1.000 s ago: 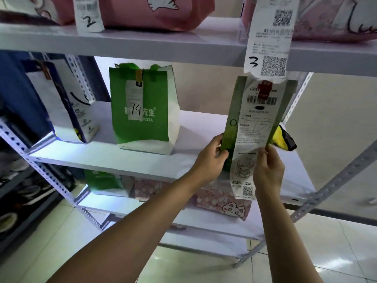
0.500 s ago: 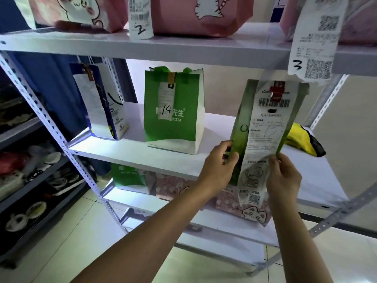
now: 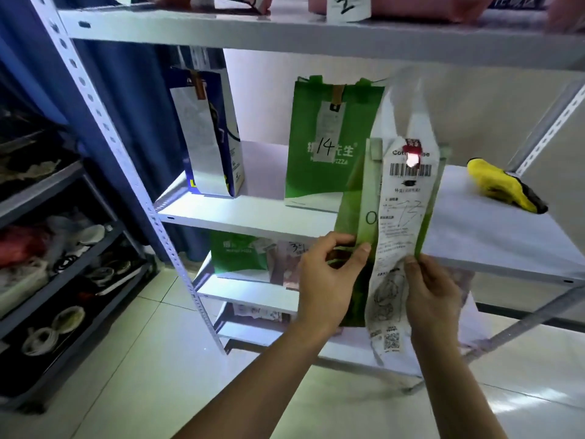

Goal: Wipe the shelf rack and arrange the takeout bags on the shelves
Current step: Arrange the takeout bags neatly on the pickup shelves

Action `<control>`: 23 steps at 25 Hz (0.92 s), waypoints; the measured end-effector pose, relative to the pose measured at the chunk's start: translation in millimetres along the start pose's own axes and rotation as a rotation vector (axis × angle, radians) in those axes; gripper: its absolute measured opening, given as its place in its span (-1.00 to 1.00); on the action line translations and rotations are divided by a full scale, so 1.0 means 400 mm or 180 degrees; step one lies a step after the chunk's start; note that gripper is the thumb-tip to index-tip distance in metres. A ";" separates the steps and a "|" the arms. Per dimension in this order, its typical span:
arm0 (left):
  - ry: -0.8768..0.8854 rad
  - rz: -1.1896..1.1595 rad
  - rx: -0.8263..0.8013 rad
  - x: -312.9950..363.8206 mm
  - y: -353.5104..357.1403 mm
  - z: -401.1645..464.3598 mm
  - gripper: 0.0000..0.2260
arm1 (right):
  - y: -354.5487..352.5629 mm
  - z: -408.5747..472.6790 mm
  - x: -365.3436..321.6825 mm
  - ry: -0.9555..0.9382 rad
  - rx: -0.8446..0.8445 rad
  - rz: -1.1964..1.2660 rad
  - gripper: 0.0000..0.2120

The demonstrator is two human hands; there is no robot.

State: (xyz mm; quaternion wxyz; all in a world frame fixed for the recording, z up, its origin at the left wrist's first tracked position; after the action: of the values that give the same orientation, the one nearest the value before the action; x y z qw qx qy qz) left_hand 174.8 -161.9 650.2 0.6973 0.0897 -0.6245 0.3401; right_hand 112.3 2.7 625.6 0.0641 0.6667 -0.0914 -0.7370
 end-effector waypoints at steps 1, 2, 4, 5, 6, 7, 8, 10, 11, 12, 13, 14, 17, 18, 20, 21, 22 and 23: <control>-0.0072 0.0034 0.0011 -0.037 -0.035 -0.019 -0.87 | 0.023 -0.040 0.026 0.0057 -0.0027 0.0012 -0.71; -0.0153 0.0068 -0.0014 -0.074 -0.060 -0.037 -0.84 | 0.035 -0.075 0.058 0.0095 -0.0025 0.0044 -0.73; -0.0330 0.0113 -0.0141 -0.161 -0.094 -0.081 -0.80 | 0.046 -0.141 0.135 0.0142 0.0035 -0.0041 -0.75; -0.0433 0.0107 -0.0208 -0.201 -0.104 -0.104 -0.80 | 0.042 -0.171 0.173 0.0189 0.0057 -0.0132 -0.75; -0.0546 0.0090 -0.0259 -0.244 -0.110 -0.125 -0.80 | 0.038 -0.198 0.215 0.0264 0.0047 -0.0206 -0.75; -0.0662 0.0067 -0.0297 -0.285 -0.112 -0.143 -0.80 | 0.032 -0.222 0.256 0.0347 0.0026 -0.0276 -0.75; -0.0785 0.0050 -0.0330 -0.331 -0.110 -0.161 -0.80 | 0.026 -0.243 0.300 0.0408 0.0006 -0.0371 -0.75; -0.1018 0.0071 -0.0365 -0.417 -0.101 -0.188 -0.82 | 0.011 -0.271 0.380 0.0466 -0.0039 -0.0565 -0.73; -0.1143 0.0075 -0.0380 -0.460 -0.094 -0.200 -0.83 | 0.003 -0.282 0.423 0.0554 -0.0060 -0.0637 -0.72; -0.1260 0.0051 -0.0387 -0.500 -0.088 -0.209 -0.83 | -0.001 -0.291 0.463 0.0674 -0.0091 -0.0660 -0.72; -0.1360 0.0013 -0.0384 -0.541 -0.078 -0.216 -0.84 | -0.008 -0.299 0.508 0.0793 -0.0128 -0.0665 -0.72; -0.1442 -0.0011 -0.0349 -0.579 -0.070 -0.222 -0.83 | -0.015 -0.306 0.548 0.0892 -0.0162 -0.0677 -0.72; -0.1637 -0.0017 -0.0107 -0.682 -0.054 -0.227 -0.83 | -0.019 -0.305 0.646 0.1067 -0.0385 -0.0823 -0.73; -0.1686 -0.0036 -0.0009 -0.712 -0.048 -0.226 -0.85 | -0.017 -0.302 0.675 0.1096 -0.0491 -0.0868 -0.75; -0.1722 -0.0045 0.0162 -0.759 -0.044 -0.216 -0.88 | -0.008 -0.290 0.716 0.1115 -0.0679 -0.0931 -0.76; -0.1727 -0.0047 0.0223 -0.779 -0.044 -0.205 -0.90 | -0.002 -0.280 0.735 0.1114 -0.0762 -0.0955 -0.77; -0.1723 -0.0047 0.0278 -0.797 -0.047 -0.193 -0.91 | 0.004 -0.272 0.753 0.1124 -0.0833 -0.0982 -0.78; -0.1712 -0.0048 0.0327 -0.815 -0.047 -0.181 -0.92 | 0.009 -0.262 0.771 0.1146 -0.0895 -0.1022 -0.79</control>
State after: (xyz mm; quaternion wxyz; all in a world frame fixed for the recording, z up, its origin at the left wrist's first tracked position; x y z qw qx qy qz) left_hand 248.3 -254.4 337.1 0.5034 0.2168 -0.7685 0.3301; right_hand 184.6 -72.6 317.0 0.0536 0.7774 0.1314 -0.6128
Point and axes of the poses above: each hand's wrist, its own z-axis towards the middle knuckle, its own y-axis out of the palm, x = y × z, the point moved 5 cm from there along z, towards the middle knuckle, and after that the axes turned 15 degrees about z, right-handed, at the moved point
